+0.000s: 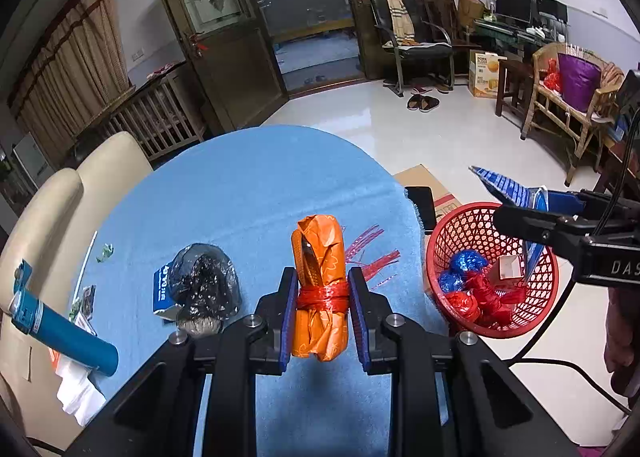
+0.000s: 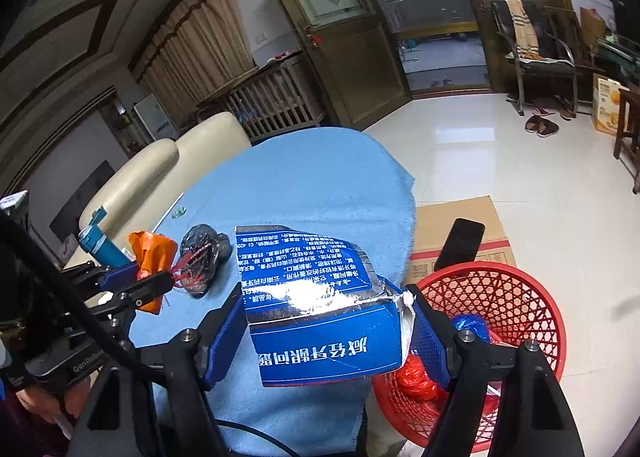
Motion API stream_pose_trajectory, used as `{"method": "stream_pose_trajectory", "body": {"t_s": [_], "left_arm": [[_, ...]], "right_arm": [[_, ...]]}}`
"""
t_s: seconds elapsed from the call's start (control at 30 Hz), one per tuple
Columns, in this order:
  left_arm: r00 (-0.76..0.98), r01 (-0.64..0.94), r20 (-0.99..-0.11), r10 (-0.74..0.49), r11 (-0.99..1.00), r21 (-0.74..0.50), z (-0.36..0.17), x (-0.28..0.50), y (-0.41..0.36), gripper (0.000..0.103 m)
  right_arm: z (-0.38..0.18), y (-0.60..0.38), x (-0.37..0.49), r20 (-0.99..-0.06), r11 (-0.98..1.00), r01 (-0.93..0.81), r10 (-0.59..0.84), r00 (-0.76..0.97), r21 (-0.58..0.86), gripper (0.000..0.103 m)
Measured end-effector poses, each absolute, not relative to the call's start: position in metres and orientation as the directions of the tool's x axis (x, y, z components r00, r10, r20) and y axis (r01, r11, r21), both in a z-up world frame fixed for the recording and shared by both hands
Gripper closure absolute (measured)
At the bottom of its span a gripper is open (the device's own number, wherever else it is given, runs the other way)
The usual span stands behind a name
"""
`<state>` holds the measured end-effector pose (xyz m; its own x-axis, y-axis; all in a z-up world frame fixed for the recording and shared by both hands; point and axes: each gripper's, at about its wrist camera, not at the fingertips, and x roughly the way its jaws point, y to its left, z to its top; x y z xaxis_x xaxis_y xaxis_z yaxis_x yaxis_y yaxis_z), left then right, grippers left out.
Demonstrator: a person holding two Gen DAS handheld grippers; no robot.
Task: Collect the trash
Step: 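Carry the blue box and orange wrapper over the red wastebasket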
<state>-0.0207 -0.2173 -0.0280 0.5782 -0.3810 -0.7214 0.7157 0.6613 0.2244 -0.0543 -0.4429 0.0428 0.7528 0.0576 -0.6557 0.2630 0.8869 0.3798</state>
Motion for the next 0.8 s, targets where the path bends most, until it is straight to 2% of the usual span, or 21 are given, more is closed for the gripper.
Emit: {"method": "stream_pose_trajectory", "body": {"t_s": [0.8], "left_arm": [[0.568, 0.762, -0.722, -0.395, 0.585, 0.279, -0.026, -0.041, -0.259, 0.076]], "right_arm": [[0.046, -0.489, -0.085, -0.645, 0.833, 0.363, -0.009, 0.764, 0.418, 0.025]]}}
